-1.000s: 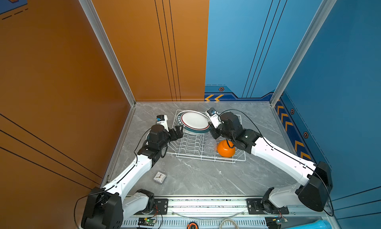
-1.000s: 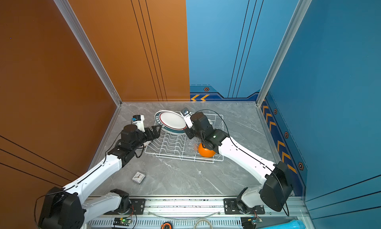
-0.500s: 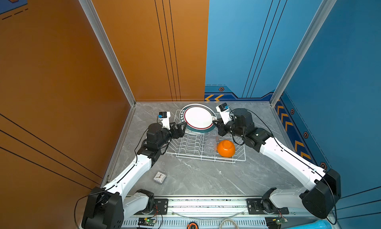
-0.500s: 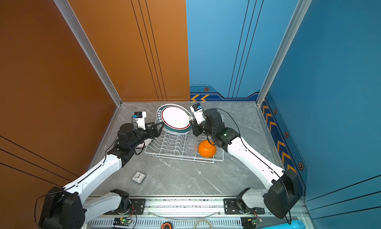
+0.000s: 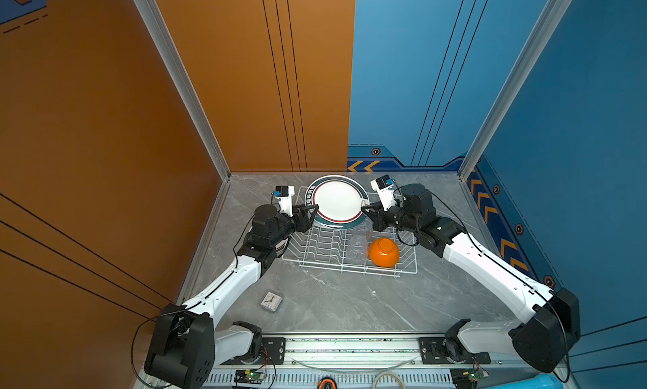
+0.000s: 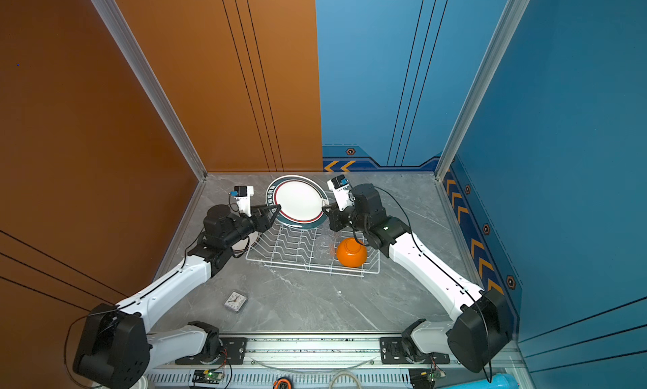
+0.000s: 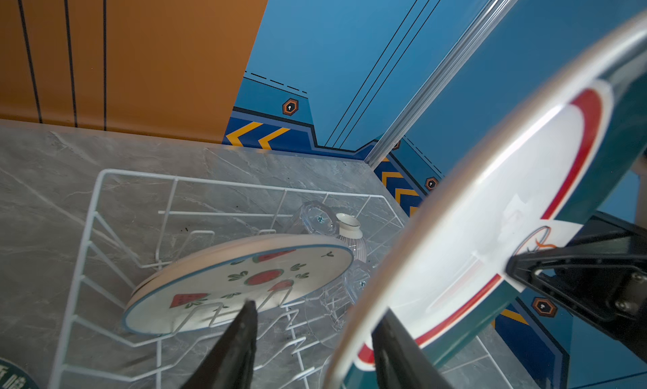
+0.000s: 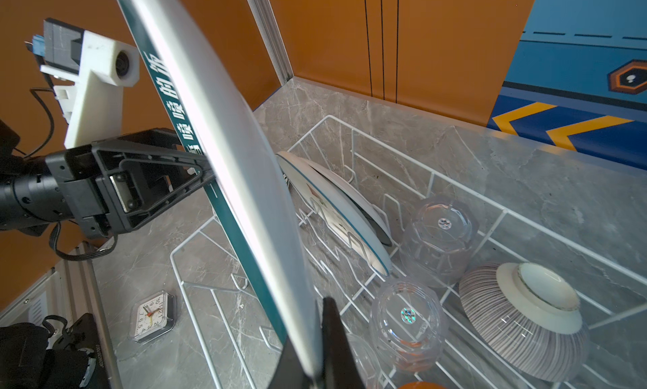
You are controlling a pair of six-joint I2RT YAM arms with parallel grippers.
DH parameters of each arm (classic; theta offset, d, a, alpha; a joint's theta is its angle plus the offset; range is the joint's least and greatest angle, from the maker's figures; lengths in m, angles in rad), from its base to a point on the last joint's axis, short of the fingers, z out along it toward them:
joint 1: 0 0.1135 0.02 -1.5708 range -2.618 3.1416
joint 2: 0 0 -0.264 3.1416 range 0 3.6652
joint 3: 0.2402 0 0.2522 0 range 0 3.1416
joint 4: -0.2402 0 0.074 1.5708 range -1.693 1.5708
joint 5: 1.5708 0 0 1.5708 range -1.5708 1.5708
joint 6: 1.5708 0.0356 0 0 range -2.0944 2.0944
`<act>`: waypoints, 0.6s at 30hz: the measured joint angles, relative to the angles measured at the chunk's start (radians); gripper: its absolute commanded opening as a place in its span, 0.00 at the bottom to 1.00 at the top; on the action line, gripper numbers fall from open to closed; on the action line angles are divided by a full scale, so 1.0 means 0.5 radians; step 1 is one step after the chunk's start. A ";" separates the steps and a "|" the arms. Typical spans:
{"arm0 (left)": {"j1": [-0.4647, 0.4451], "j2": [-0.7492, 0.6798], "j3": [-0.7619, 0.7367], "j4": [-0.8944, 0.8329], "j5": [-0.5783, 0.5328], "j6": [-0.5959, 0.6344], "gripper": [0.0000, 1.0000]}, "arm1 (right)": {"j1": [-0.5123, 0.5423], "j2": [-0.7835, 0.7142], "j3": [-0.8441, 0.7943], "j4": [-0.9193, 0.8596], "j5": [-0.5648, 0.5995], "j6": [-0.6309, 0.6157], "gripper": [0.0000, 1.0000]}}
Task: Unload the mixed dishes from the dish rack
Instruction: 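Grasp the raised plate's rim with the left gripper, holding it between both grippers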
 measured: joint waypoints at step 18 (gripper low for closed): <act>0.018 0.039 0.053 0.115 0.284 -0.060 0.00 | -0.150 0.056 -0.002 0.105 -0.183 0.194 0.04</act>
